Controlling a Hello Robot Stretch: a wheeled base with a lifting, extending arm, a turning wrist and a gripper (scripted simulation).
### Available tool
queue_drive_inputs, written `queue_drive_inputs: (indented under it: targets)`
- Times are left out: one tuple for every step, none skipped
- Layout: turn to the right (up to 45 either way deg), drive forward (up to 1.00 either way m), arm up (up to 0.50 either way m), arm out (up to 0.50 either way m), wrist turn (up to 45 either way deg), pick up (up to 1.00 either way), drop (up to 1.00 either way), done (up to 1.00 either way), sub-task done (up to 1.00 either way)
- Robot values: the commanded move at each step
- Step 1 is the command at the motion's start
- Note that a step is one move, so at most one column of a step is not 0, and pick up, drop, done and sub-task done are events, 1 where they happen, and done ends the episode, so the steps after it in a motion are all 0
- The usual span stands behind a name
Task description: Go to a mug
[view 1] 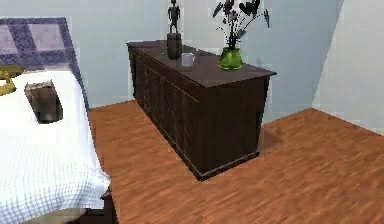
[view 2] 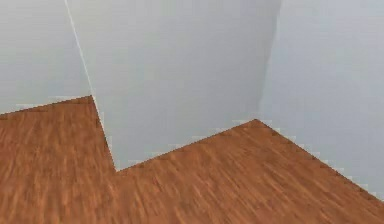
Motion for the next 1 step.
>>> queue_drive_inputs:
  targets:
    - [0.0, 1.0, 0.0, 0.0, 0.0, 0.0, 0.0, 0.0, 0.0]
